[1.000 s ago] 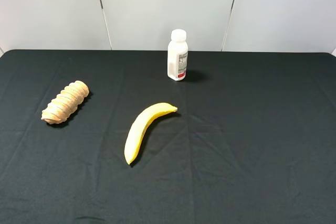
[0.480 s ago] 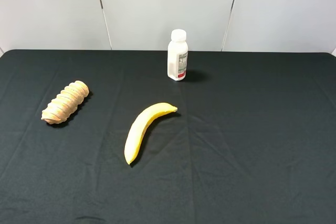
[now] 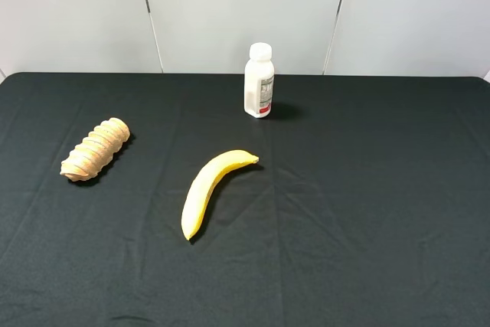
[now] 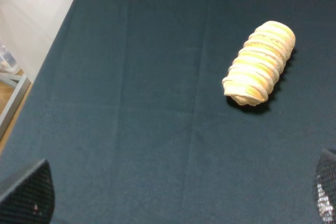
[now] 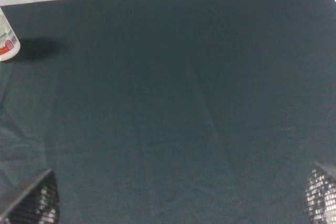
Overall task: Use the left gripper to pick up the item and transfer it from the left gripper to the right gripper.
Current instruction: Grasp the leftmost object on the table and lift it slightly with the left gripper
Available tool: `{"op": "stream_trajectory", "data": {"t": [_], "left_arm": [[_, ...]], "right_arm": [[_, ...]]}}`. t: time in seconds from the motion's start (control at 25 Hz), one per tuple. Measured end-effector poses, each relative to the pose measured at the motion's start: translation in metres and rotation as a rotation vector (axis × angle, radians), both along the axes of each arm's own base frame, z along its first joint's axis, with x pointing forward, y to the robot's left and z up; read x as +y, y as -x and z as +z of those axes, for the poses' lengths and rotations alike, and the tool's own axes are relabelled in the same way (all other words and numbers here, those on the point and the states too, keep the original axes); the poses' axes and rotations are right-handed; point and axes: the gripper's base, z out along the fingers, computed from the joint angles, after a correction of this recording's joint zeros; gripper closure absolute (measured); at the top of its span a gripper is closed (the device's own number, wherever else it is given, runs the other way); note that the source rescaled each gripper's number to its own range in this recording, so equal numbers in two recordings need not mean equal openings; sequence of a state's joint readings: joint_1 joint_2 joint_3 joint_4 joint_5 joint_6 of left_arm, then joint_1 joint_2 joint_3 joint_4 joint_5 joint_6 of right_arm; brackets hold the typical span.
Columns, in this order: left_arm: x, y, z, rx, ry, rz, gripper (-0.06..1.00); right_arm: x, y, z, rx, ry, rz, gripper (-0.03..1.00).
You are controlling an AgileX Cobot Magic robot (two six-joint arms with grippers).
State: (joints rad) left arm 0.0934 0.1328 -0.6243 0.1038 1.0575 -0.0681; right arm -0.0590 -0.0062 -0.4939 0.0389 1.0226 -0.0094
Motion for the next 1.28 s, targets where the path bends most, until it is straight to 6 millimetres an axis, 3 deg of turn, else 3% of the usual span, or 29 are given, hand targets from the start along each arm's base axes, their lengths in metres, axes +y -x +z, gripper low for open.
{"op": "stream_trajectory", "data": {"t": [0.28,0.64,0.68,0.72,0.76,1.0,1.28], "left_arm": [[0.002,-0.046,0.022,0.186,0.002,-0.045,-0.06],[0.001,-0.123,0.006,0.465,0.058,-0.112,-0.06],[0.001,-0.123,0.006,0.465,0.058,-0.112,-0.06],[-0.002,-0.141,-0.001,0.511,0.056,-0.139,-0.06],[-0.002,-0.141,-0.001,0.511,0.056,-0.139,-0.06],[-0.011,-0.197,-0.036,0.648,0.035,-0.212,-0.06],[-0.017,-0.246,-0.075,0.748,0.004,-0.295,-0.06]], "right_arm": [[0.0,0.0,0.0,0.0,0.0,0.0,-0.03],[0.0,0.0,0.0,0.0,0.0,0.0,-0.03],[0.0,0.0,0.0,0.0,0.0,0.0,-0.03],[0.0,0.0,0.0,0.0,0.0,0.0,-0.03],[0.0,0.0,0.0,0.0,0.0,0.0,-0.03],[0.0,0.0,0.0,0.0,0.0,0.0,-0.03],[0.0,0.0,0.0,0.0,0.0,0.0,-0.03]]}}
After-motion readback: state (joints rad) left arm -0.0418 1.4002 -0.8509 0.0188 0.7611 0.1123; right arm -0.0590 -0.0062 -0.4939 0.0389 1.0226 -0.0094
